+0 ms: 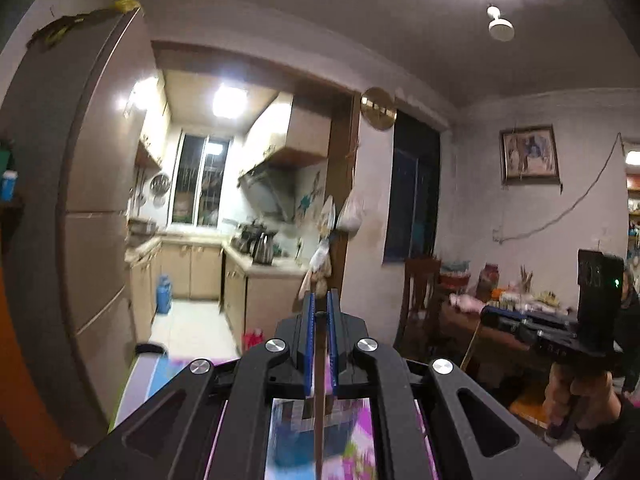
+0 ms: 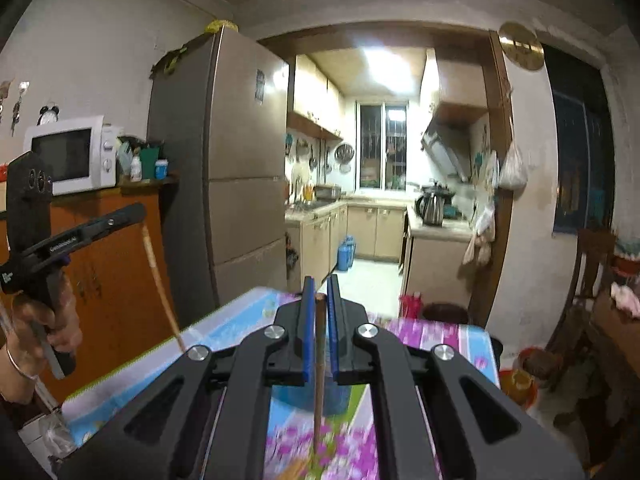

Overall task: Organize utensils
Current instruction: 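Carry both chopsticks to the blue holder and drop them inside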

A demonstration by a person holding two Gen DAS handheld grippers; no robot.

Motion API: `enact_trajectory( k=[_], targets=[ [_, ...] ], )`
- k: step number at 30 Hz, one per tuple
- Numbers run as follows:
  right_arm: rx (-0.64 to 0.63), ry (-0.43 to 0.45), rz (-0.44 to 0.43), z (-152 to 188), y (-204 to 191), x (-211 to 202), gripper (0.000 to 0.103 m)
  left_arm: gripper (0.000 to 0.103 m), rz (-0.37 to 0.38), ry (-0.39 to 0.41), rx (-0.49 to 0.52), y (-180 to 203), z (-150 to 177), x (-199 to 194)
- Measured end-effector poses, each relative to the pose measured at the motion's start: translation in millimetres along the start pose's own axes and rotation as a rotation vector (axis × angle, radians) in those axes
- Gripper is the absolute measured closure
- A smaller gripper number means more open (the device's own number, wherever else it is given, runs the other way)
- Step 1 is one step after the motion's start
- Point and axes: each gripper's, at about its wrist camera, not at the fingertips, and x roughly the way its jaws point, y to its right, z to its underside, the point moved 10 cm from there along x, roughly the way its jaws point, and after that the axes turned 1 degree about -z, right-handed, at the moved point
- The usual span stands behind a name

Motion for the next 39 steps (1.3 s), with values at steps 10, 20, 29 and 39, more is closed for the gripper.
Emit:
enact_trajectory(
  k=[10, 20, 29, 39],
  targets=[
    [-0.01, 0.052, 0.05, -42, 20, 90, 0.098, 0.096, 0.007, 0.028, 0.041, 1, -15, 114],
    [0.007, -0.139, 0.06, 41, 17, 161, 0.091, 0.095, -0.051, -0.101, 0.048, -26, 84, 175],
    [0.001, -0.108, 0.07, 42, 16, 127, 0.077, 0.095, -0.109, -0.122, 0.024, -49, 92, 154],
    [-0.074, -0.309, -0.008, 140, -2, 14, 0.079, 0.065, -0.185, -0.088, -0.011, -51, 89, 15]
  ],
)
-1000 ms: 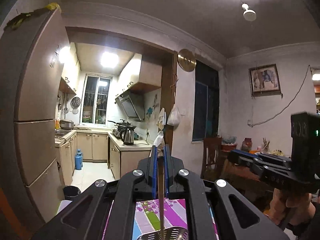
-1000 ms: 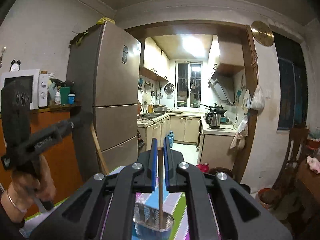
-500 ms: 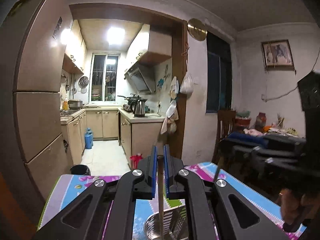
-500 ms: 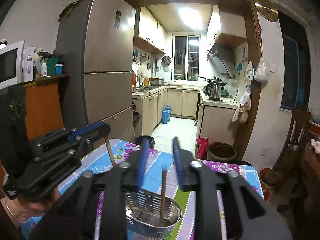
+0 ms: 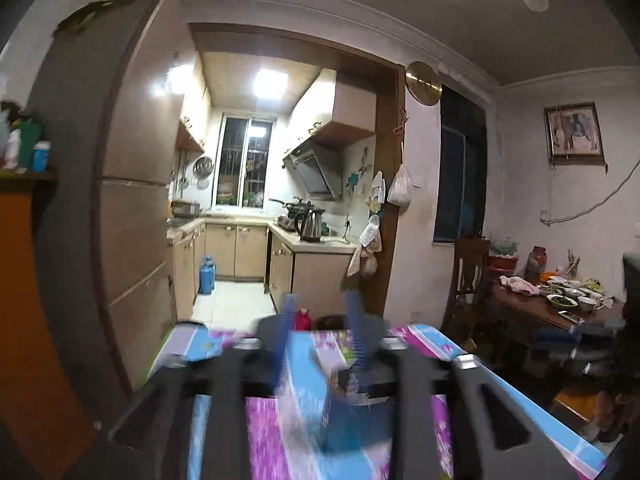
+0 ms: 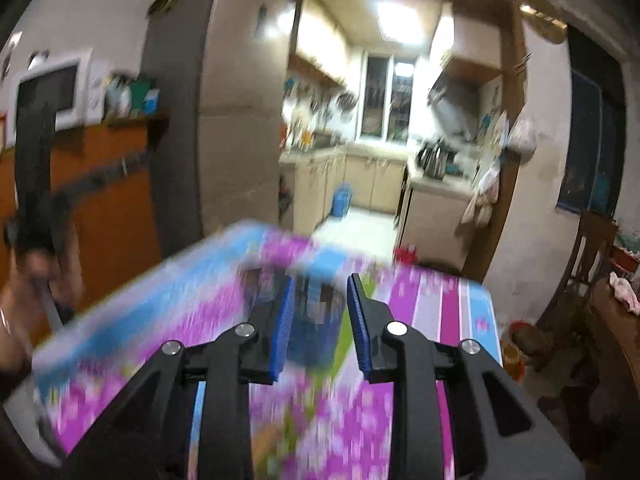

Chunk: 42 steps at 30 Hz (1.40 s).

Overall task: Organize utensils
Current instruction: 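Move both grippers back over the chopstick pile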

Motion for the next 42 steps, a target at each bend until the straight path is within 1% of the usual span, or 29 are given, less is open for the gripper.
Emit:
enact_trajectory(
  k=[1, 2, 3, 4, 5, 8, 10, 11, 13, 17, 20, 24, 31, 38, 42],
  targets=[
    [-0.001, -0.028, -0.012, 15, -6, -2, 0.083, 0.065, 0.011, -0.017, -0.008, 0, 12, -18],
    [0.004, -0.069, -0.029, 40, -14, -6, 0.085, 0.065, 0.022, -0.038, -0.013, 1, 24, -31],
    [0.012, -0.089, -0.039, 52, -19, -8, 0.085, 0.065, 0.033, -0.062, -0.02, 3, 37, -42],
    [0.032, -0.125, -0.063, 75, -30, -11, 0.086, 0.065, 0.056, -0.1, -0.034, 7, 55, -56],
    [0.046, -0.143, -0.077, 94, -41, -15, 0.086, 0.065, 0.071, -0.13, -0.051, 9, 72, -66],
    [0.051, -0.164, -0.045, 135, -68, -25, 0.086, 0.065, 0.099, -0.215, -0.121, 20, 127, -96],
    [0.084, -0.17, -0.028, 161, -84, -32, 0.086, 0.064, 0.075, -0.255, -0.15, 25, 161, -114],
    [0.099, -0.172, -0.014, 173, -95, -35, 0.086, 0.064, 0.062, -0.27, -0.145, 27, 174, -121],
    [0.097, -0.176, 0.003, 189, -102, -38, 0.086, 0.064, 0.031, -0.272, -0.127, 31, 193, -138],
    [0.092, -0.195, 0.022, 209, -125, -41, 0.086, 0.064, 0.0, -0.258, -0.127, 30, 206, -159],
    [0.09, -0.207, 0.038, 215, -125, -37, 0.086, 0.064, -0.012, -0.27, -0.133, 26, 213, -166],
    [0.143, -0.226, 0.03, 225, -125, -29, 0.086, 0.064, -0.034, -0.264, -0.129, 22, 210, -169],
    [0.168, -0.239, 0.016, 228, -128, -23, 0.086, 0.063, -0.056, -0.258, -0.099, 19, 211, -173],
    [0.167, -0.271, 0.034, 235, -130, -14, 0.086, 0.063, -0.069, -0.261, -0.069, 17, 214, -176],
    [0.159, -0.266, 0.066, 235, -128, -16, 0.086, 0.063, -0.075, -0.258, -0.062, 16, 212, -178]
  ],
)
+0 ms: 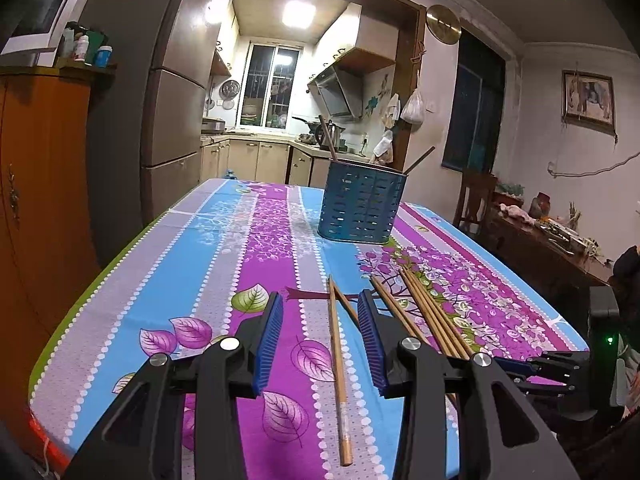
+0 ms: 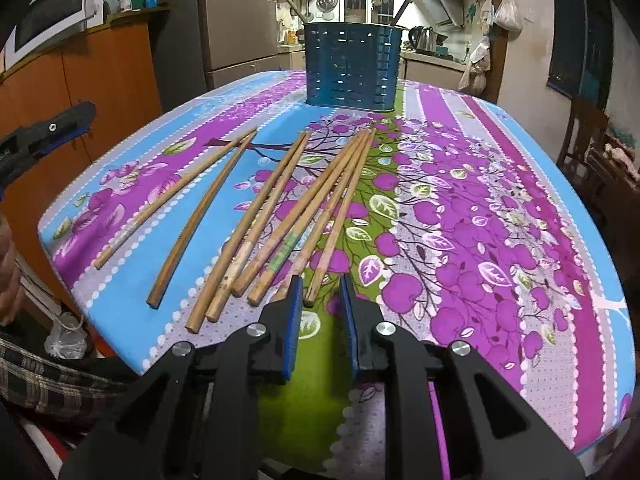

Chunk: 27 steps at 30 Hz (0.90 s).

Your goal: Organize utensils

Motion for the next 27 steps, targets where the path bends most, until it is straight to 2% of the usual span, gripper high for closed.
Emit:
enact_trajectory(
  k=[7, 12, 15, 19, 21, 27],
  targets=[
    [0.008, 0.013, 0.003, 4, -1, -4, 0.092, 0.063, 0.01, -0.008, 0.036, -4, 15, -19],
    [0.031, 0.035, -0.016, 7, 0, -7, 0.095, 0.063, 0.069, -0.052, 0.166, 26, 47, -32],
    [0.033, 0.05, -0.021, 8, 0, -8, 0.097, 0.07, 0.083, -0.078, 0.237, 45, 65, -32],
    [0.038, 0.062, -0.035, 6, 1, -7, 0.098, 0.071, 0.014, -0.106, 0.222, 38, 83, -22],
    [0.042, 0.071, -0.035, 6, 1, -7, 0.098, 0.071, -0.02, -0.108, 0.25, 37, 92, -16],
    [0.051, 0.092, -0.027, 6, 1, -8, 0.097, 0.07, -0.071, -0.131, 0.269, 32, 109, -1]
  ],
)
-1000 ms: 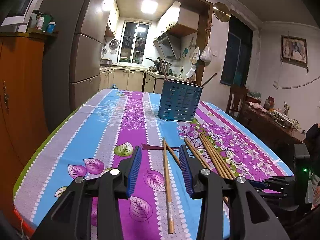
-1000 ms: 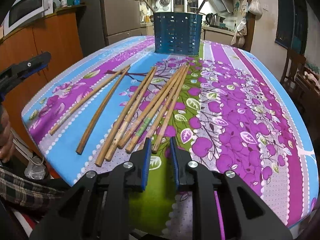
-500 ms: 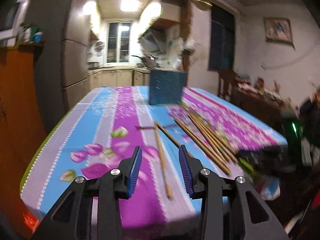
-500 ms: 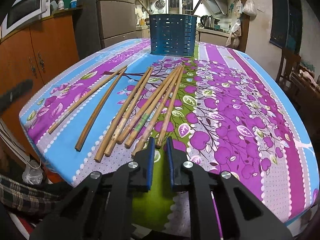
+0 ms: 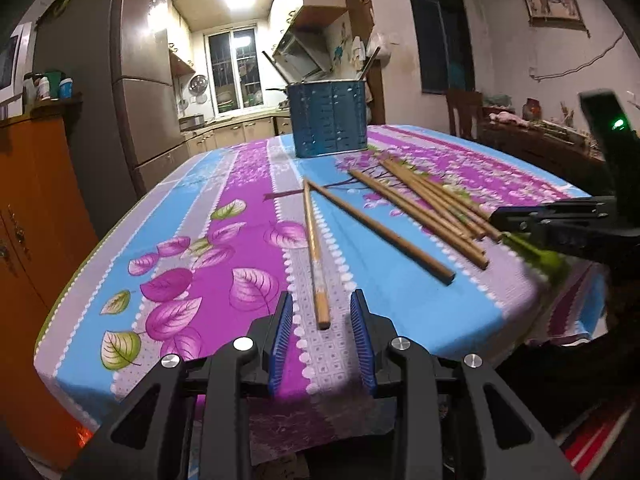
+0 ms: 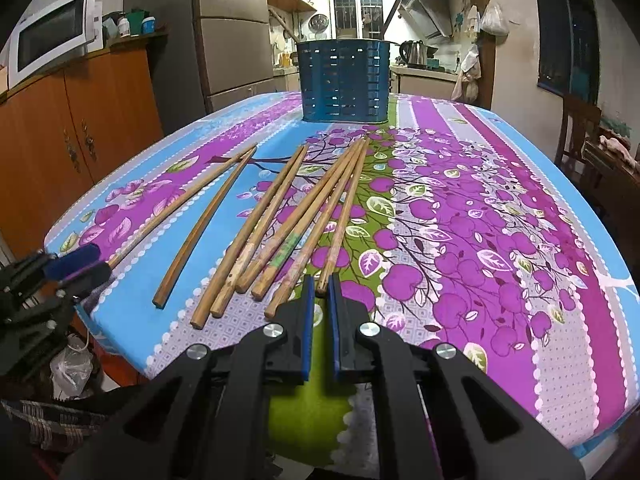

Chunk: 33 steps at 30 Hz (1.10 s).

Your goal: Organize utensils

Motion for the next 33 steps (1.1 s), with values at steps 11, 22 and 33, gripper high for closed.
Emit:
enact_trajectory(
  k=[11, 22, 33],
  targets=[
    [-0.015, 0.025, 0.035, 2, -1, -2, 0.097, 0.089, -0.008, 0.032, 0.009, 6, 0, 4],
    [-0.019, 0.044, 0.061, 2, -2, -1, 0.098, 0.092, -0.004, 0.045, -0.012, 6, 2, 3],
    [0.016, 0.093, 0.067, -2, 9, -21, 0.098, 0.095, -0.03, 0.051, -0.037, 0, 1, -3]
  ],
)
